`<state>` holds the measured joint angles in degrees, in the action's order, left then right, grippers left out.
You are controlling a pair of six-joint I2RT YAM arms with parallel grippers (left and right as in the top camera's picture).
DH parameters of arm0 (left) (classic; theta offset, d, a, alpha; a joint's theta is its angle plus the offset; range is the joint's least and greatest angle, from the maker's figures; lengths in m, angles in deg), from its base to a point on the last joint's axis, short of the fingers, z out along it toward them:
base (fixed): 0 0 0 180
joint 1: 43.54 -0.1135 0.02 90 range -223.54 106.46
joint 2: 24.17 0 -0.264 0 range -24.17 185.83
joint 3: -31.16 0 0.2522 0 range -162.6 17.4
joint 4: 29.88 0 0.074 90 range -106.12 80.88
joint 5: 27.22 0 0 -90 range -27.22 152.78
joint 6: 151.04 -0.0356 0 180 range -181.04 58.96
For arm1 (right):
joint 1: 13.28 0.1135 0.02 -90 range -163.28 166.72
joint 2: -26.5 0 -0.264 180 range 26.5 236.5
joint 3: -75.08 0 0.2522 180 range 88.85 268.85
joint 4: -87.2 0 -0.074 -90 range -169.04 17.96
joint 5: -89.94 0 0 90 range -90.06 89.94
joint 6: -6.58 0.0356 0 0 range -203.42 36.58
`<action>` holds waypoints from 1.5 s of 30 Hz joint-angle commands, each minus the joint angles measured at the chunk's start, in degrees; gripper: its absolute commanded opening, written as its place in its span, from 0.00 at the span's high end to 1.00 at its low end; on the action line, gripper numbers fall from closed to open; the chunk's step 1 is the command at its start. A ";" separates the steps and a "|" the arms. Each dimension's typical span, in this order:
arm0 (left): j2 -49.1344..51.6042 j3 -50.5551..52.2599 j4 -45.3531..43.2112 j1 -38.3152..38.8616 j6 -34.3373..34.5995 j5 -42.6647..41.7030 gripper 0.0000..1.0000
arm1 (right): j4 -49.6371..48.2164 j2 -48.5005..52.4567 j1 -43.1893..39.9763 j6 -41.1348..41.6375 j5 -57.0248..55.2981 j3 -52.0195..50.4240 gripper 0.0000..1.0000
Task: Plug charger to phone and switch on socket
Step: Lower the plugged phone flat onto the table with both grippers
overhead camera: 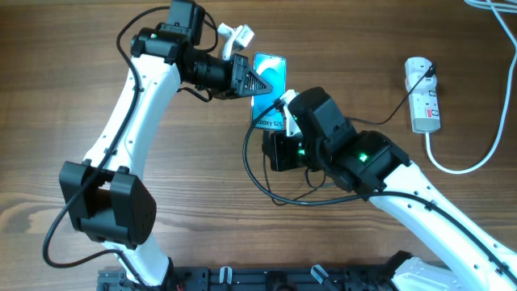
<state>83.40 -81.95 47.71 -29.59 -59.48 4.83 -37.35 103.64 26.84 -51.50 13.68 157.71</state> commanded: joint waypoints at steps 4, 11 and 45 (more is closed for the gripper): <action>-1.64 0.87 3.34 1.95 -1.16 -2.67 0.96 | -5.46 -0.24 -1.53 -2.16 -13.88 2.58 0.91; -1.64 0.87 3.41 1.95 -1.16 -2.64 0.96 | -5.29 -0.44 -1.53 -1.92 -11.02 2.58 0.74; 4.46 0.87 4.55 2.29 17.11 34.27 0.96 | 16.17 -3.50 -3.87 16.02 -12.50 2.49 0.00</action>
<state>85.43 -81.05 52.65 -27.47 -45.86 36.02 -21.22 98.44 23.14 -37.14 0.13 159.30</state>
